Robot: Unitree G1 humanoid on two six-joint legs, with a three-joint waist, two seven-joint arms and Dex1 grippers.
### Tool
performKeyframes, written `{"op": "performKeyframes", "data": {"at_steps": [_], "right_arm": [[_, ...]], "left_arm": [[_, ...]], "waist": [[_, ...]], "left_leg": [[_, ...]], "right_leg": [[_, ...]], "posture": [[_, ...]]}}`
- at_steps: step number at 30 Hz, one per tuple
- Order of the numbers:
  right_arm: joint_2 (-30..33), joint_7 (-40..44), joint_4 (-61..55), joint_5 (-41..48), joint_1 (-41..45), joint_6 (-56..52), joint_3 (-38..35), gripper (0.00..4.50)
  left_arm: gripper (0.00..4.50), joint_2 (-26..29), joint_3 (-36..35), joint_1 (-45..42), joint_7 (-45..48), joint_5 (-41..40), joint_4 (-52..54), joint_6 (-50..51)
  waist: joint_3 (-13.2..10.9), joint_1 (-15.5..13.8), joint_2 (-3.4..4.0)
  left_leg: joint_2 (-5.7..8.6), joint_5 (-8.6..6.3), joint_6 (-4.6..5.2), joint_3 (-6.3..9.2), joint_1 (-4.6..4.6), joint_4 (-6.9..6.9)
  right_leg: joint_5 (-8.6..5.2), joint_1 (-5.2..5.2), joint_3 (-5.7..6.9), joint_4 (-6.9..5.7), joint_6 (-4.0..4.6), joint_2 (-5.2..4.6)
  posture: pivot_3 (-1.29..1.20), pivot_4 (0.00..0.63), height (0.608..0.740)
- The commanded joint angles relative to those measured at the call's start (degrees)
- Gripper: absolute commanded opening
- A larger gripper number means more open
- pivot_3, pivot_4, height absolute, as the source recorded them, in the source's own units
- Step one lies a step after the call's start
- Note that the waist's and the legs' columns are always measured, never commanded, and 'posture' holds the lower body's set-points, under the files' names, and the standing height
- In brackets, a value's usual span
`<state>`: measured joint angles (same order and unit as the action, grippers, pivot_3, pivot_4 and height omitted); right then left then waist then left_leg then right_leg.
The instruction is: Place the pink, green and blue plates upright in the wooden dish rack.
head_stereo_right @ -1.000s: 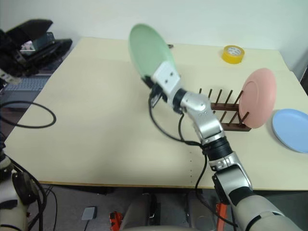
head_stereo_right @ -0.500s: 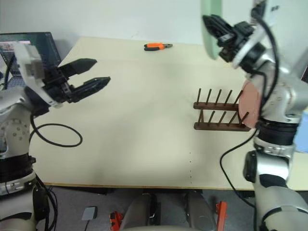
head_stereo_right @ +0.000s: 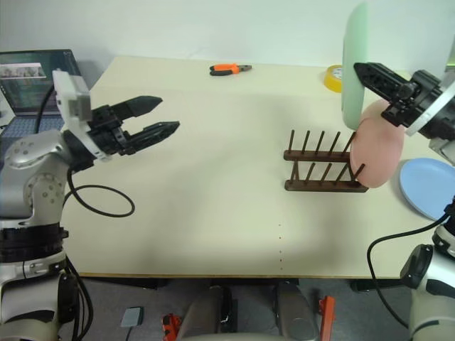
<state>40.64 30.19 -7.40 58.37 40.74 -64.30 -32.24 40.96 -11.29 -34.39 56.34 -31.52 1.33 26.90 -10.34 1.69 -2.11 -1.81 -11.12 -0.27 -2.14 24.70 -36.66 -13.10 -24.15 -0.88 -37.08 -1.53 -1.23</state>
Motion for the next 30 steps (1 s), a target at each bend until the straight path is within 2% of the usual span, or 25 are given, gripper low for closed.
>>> {"op": "performKeyframes", "data": {"at_steps": [1,6,23,30], "right_arm": [[-0.28,-1.91,-1.75,5.03,-1.75,-1.04,-2.99,0.0],[-0.94,-4.48,-2.97,10.15,-3.38,-1.1,-3.35,0.0],[0.3,-6.12,-3.29,14.77,-10.35,0.86,-2.66,0.0],[1.01,-6.78,-4.02,18.03,-9.89,2.5,-3.6,0.0]], "left_arm": [[3.59,-0.05,0.33,-1.66,0.47,0.01,0.11,-1.14],[3.59,-0.32,0.73,-1.86,0.54,0.08,0.12,-1.02],[3.59,-0.58,1.88,-1.83,0.41,0.46,-0.15,-0.38],[3.59,-0.46,2.93,-2.8,0.94,0.9,-1.23,-0.6]], "waist": [[0.0,-0.01,0.0],[0.0,0.01,0.02],[0.0,-0.04,0.01],[0.0,-0.03,0.02]], "left_leg": [[0.0,0.0,0.0,0.01,0.0,0.0],[0.0,0.0,0.0,-0.01,0.01,0.0],[0.0,0.0,0.0,0.02,0.01,-0.02],[0.0,0.0,0.01,0.02,0.01,-0.02]], "right_leg": [[0.0,0.0,0.0,0.0,0.0,0.0],[0.0,-0.01,-0.02,0.0,-0.02,0.02],[0.01,0.02,-0.01,0.02,-0.04,0.03],[0.02,0.01,-0.02,0.02,-0.06,0.05]], "posture": [[0.0,0.15,0.74],[0.0,0.15,0.74],[0.0,0.15,0.74],[0.0,0.15,0.74]]}}
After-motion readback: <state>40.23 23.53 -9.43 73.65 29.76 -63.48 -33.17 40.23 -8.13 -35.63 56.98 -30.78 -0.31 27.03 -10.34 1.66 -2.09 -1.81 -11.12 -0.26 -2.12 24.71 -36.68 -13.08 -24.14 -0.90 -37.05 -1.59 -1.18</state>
